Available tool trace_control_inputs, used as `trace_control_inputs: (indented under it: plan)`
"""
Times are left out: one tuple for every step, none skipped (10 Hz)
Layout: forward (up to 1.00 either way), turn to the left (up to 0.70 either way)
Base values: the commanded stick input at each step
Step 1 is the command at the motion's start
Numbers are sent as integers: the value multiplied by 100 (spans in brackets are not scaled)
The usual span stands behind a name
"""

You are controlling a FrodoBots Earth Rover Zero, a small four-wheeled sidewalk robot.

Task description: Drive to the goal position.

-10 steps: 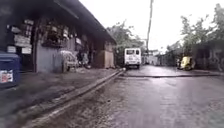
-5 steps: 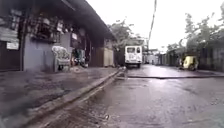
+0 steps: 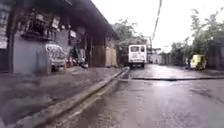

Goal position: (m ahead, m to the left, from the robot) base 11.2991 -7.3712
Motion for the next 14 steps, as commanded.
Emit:
trace_control_inputs:
  plan:
    - [100,0]
    - [100,0]
    - [100,0]
    - [100,-7]
    - [100,-25]
    - [100,-6]
    - [100,-25]
    - [100,-7]
    - [100,-25]
    - [100,-5]
    - [100,-27]
    - [100,-3]
    - [100,-25]
    - [100,0]
